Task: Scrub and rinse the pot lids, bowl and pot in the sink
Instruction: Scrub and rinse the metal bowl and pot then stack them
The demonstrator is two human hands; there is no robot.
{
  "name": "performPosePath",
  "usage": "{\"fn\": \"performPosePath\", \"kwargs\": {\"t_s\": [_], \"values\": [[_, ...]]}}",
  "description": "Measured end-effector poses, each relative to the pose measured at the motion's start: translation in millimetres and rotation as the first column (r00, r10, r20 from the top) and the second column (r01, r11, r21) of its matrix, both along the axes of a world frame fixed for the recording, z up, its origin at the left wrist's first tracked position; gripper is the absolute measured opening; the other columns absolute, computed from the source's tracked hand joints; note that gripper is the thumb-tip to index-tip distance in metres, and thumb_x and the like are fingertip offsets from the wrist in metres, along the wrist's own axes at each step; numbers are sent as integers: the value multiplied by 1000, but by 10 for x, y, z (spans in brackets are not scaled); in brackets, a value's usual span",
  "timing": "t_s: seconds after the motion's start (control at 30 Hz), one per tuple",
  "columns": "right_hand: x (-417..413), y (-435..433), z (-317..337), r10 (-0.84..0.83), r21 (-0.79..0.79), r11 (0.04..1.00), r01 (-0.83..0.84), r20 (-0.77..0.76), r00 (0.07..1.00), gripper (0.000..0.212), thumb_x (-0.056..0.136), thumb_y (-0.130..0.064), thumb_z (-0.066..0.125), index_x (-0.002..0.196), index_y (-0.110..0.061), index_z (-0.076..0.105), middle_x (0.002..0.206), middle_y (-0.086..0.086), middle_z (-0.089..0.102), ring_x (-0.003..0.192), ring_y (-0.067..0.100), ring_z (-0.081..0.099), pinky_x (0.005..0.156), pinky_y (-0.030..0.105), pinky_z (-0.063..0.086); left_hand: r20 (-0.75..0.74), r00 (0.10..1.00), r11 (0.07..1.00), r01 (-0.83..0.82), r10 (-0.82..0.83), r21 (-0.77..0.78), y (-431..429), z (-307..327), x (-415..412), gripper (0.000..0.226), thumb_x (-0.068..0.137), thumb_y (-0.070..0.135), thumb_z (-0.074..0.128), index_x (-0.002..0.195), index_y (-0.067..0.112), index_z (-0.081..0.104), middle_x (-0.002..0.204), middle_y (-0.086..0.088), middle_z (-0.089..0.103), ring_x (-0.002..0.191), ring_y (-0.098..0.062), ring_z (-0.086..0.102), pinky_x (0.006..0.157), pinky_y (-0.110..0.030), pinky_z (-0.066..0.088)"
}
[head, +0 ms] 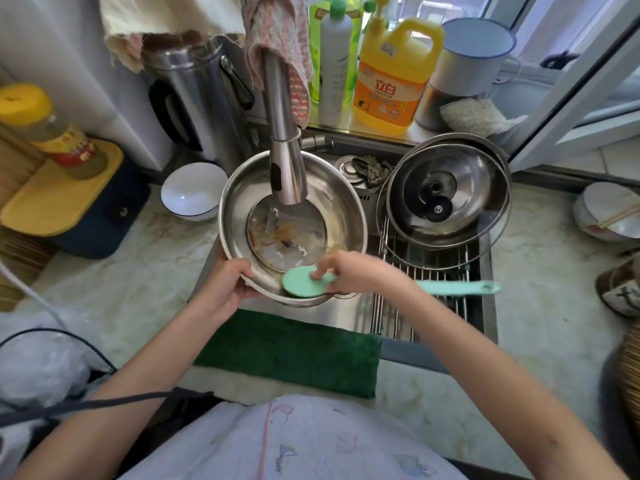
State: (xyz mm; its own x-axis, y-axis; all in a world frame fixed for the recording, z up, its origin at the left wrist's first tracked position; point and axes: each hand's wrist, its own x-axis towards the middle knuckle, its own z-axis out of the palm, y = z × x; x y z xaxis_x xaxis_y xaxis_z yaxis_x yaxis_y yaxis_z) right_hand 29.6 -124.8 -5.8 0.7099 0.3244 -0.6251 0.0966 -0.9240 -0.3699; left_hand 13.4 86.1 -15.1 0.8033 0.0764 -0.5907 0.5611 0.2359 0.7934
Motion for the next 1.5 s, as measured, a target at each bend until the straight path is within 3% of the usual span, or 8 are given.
{"fn": "performPosePath", "kwargs": {"t_s": [0.1,0.23,0.6,0.7,0.87,1.1,1.33,1.5], "values": [[134,-129,141,53,-407,912,59,258,965,32,94,-20,50,124,-23,58,120,2,61,108,27,60,77,30,44,13,999,999,41,-41,9,24,32,-64,62,78,-17,30,124,24,38,97,-5,58,80,-27,60,43,-39,55],[195,-92,118,43,-487,851,197,439,898,32,94,-5,43,121,-13,59,121,5,58,111,26,58,71,31,36,27,996,997,81,-81,-1,-56,43,-106,67,76,-18,31,129,22,41,95,-4,61,79,-27,62,47,-41,57],[-85,-73,-143,-59,-21,998,56,-206,977,35,90,-31,60,123,-21,65,85,6,61,61,20,42,54,29,37,-29,992,992,125,-125,-10,-6,-45,-116,85,55,-4,47,138,11,38,106,-16,59,76,-32,65,48,-44,55],[81,-254,-81,-29,-309,951,29,5,1000,40,92,-40,54,122,-14,63,100,2,64,80,23,57,68,32,45,-59,986,987,159,-159,4,52,-60,-109,91,47,1,49,137,5,39,102,-19,60,66,-28,68,49,-43,55],[402,-371,-42,-71,-375,892,251,433,898,32,101,-30,42,124,-14,58,115,7,62,104,30,62,71,32,40,-136,966,976,217,-220,-36,-16,-31,-135,56,55,-4,47,112,-1,52,79,-15,66,62,-27,68,50,-43,56],[559,-103,-201,220,26,940,-339,713,665,43,90,-19,61,130,-36,57,85,-2,57,58,16,54,48,32,43,-240,919,948,283,-312,-147,-103,29,-151,30,65,-9,38,87,-8,60,73,-18,66,62,-27,66,50,-39,56],[229,111,-52,412,187,887,-422,93,906,35,91,-19,62,125,-30,63,78,-4,59,58,11,43,51,17,33,-214,946,966,215,-243,-147,-23,-38,-192,35,74,-9,33,102,-10,55,89,-23,63,65,-29,67,47,-37,55],[77,-132,340,419,-195,902,-385,190,888,43,90,-23,60,127,-44,56,107,-8,65,80,14,55,61,27,44,-145,971,979,173,-187,-109,-57,-19,-160,29,75,-7,35,94,-5,56,72,-13,69,62,-25,67,44,-34,53]]}}
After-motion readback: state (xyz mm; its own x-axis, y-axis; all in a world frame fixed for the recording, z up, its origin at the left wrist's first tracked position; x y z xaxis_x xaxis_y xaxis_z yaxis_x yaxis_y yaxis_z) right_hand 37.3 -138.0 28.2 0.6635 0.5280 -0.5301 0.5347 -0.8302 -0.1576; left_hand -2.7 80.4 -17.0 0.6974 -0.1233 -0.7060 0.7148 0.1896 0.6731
